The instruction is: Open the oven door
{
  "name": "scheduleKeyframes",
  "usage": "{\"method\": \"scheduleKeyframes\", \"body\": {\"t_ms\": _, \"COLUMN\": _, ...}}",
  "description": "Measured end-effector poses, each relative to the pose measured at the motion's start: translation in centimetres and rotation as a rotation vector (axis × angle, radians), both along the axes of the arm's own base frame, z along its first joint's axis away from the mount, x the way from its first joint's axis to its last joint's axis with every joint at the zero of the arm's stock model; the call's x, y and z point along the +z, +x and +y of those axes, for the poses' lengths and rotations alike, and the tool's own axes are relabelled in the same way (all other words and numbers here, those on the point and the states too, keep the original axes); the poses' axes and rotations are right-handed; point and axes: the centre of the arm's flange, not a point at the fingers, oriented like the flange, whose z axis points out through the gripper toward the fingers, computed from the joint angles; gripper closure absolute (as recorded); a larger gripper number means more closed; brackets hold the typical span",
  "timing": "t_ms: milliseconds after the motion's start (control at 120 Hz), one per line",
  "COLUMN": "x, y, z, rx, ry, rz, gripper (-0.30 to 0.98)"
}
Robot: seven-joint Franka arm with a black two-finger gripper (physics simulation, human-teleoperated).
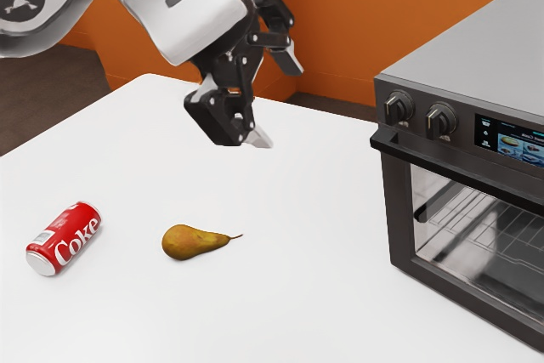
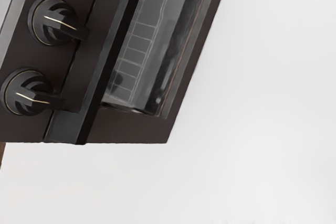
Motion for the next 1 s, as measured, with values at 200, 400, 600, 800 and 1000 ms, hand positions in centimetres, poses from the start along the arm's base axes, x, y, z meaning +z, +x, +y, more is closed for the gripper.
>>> {"method": "scheduleKeyframes", "body": {"t_ms": 200, "x": -2.0, "y": -2.5, "z": -4.4, "rx": -0.266, "ry": 0.124, "rz": -0.055, "gripper": 0.02}}
{"method": "scheduleKeyframes", "body": {"t_ms": 400, "x": -2.2, "y": -1.3, "z": -9.2, "rx": -0.451, "ry": 0.171, "rz": -0.1, "gripper": 0.02}}
{"method": "scheduleKeyframes", "body": {"t_ms": 600, "x": -4.6, "y": 5.8, "z": -8.5, "rx": -0.471, "ry": 0.198, "rz": -0.074, "gripper": 0.02}}
{"method": "scheduleKeyframes", "body": {"t_ms": 800, "x": -4.7, "y": 5.3, "z": -5.6, "rx": -0.465, "ry": 0.235, "rz": -0.054, "gripper": 0.02}}
{"method": "scheduleKeyframes", "body": {"t_ms": 1000, "x": -7.5, "y": 6.1, "z": -13.0, "rx": -0.609, "ry": 0.251, "rz": -0.043, "gripper": 0.02}}
